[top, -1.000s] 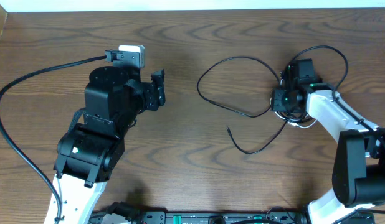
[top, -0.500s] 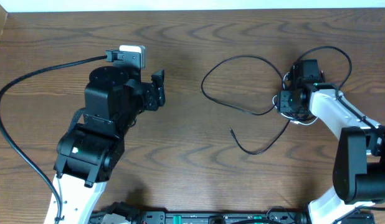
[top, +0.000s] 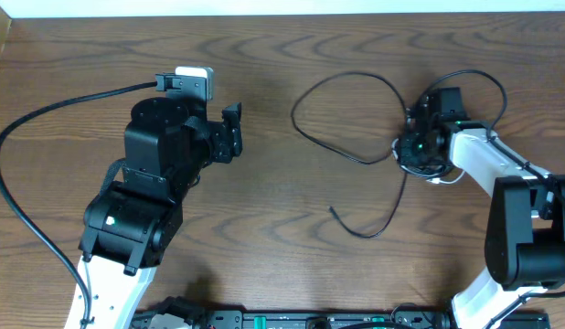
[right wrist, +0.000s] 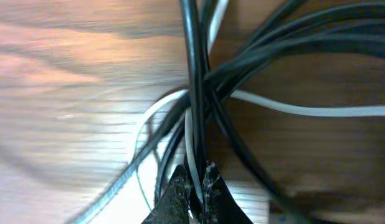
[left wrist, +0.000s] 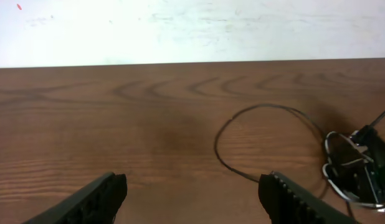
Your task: Untangle cables
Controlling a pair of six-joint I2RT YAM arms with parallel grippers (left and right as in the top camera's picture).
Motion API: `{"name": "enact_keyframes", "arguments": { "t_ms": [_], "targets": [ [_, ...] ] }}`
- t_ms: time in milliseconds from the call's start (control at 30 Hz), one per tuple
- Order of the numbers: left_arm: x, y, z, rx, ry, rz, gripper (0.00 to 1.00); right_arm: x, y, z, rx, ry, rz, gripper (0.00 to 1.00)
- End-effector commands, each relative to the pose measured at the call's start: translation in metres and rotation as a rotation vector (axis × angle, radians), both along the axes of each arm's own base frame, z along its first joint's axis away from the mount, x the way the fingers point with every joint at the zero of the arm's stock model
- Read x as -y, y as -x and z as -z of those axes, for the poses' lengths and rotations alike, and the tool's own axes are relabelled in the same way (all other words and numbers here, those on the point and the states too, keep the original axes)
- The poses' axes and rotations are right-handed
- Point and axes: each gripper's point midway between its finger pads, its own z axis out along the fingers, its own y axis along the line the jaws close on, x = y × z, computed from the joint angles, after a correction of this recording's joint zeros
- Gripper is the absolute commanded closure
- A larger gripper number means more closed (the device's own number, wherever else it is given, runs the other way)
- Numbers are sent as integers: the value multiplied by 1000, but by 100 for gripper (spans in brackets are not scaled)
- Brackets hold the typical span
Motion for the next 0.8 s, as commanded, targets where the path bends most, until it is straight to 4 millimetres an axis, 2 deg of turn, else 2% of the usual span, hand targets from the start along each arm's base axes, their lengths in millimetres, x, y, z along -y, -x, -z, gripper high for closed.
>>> {"name": "enact_keyframes", "arguments": {
  "t_ms": [0,67,133,167,300,467,767],
  "targets": [
    [-1,1,-10,24,1,3,26,-58,-2,-20,25,-197,-127,99],
    [-1,1,-10,24,1,3,26,-87,-9,-40,49,-224,-176,99],
    [-1,1,-10,23,1,3,27,-103,-13,-52,69,-230,-212,99],
    [-1,2,-9,17,-1,3,26,-121,-19,-68,96,-238,-244,99],
    [-2,4,-5,2,-6,3,26,-143,-33,-107,147,-249,-283,99],
    [-2,3,1,-13,-12,3,26,-136,-48,-157,179,-192,-255,99],
    [9,-16,36,-107,-29,24,26,-140,-53,-275,325,-203,-300,99]
  ]
}}
